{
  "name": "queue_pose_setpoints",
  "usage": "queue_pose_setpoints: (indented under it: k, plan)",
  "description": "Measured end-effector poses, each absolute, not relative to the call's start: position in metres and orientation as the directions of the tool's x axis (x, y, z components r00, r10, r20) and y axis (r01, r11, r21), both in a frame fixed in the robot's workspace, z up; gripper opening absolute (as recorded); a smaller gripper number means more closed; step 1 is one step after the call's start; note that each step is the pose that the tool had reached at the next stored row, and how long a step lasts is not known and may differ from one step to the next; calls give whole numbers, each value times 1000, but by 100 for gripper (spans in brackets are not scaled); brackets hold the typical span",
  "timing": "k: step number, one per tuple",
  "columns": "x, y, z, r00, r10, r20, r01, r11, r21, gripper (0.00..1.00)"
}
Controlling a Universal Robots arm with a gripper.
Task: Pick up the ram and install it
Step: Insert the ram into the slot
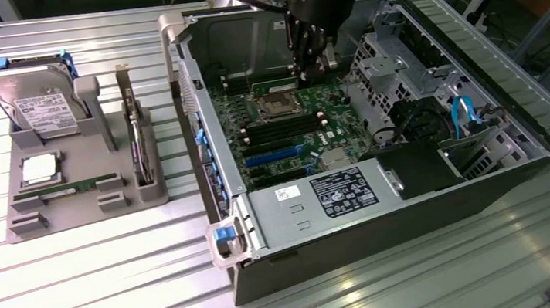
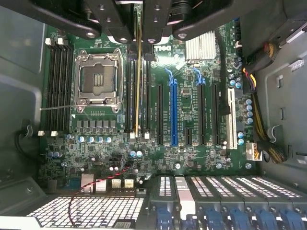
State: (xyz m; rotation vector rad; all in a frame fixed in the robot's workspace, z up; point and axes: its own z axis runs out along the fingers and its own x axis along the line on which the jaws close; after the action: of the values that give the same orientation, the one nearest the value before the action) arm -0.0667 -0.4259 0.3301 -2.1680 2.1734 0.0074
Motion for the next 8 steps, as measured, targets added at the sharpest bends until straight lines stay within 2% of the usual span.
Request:
queue_pose_setpoints:
  k: [6, 8]
  plan:
    - [-67, -426, 329, -1, -999, -54, -999, 4, -47, 14]
    - [-67, -426, 325, -1, -999, -43, -999, 3, -47, 14]
